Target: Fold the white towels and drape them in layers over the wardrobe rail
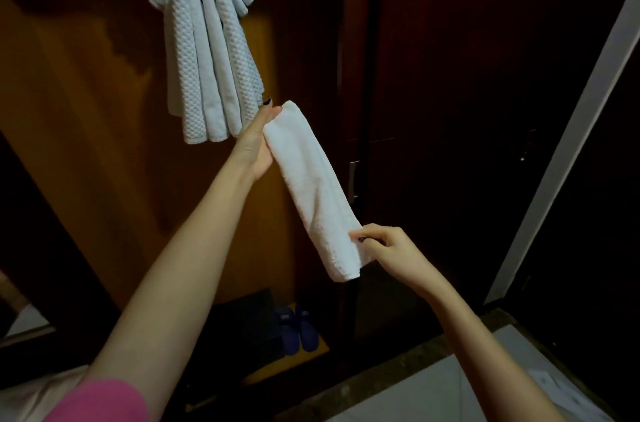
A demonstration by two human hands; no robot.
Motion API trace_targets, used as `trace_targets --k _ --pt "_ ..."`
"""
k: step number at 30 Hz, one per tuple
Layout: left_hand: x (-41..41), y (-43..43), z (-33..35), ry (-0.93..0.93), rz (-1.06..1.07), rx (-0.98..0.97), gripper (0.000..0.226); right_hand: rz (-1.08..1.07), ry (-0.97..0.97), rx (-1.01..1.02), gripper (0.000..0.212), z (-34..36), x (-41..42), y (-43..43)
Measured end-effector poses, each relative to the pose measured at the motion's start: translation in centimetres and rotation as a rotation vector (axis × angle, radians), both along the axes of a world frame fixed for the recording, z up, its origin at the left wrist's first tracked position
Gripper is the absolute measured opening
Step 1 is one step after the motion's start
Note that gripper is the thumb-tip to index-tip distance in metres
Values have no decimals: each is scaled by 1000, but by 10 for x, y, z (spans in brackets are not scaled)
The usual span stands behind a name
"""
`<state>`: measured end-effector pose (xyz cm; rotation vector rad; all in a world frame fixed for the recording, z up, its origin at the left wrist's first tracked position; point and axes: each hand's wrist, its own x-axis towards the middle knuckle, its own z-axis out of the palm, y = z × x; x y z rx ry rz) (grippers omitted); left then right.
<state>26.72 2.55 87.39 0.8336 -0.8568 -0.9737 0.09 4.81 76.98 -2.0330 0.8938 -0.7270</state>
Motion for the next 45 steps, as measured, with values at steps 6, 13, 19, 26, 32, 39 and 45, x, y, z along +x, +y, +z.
trace_targets --k 6,13,19,26,32,39,45 --pt "-2 3 -1 -21 13 53 53 -83 -105 309 66 -2 15 0" --pt "-2 3 -6 4 22 48 37 -245 154 65 39 -10 37 6" --pt "20 1 -16 56 139 10 24 -300 -54 67 32 -13 23 -6" --pt "25 -3 -28 44 244 1 24 -296 -232 98 29 -16 14 -18" --pt "31 -8 -25 -108 373 -29 36 -285 -514 154 28 -6 6 -25" --pt "41 -11 -18 -81 404 -67 40 -211 -760 409 27 3 22 -39" --pt "80 5 4 -130 419 -80 29 -170 -646 361 37 42 44 -56"
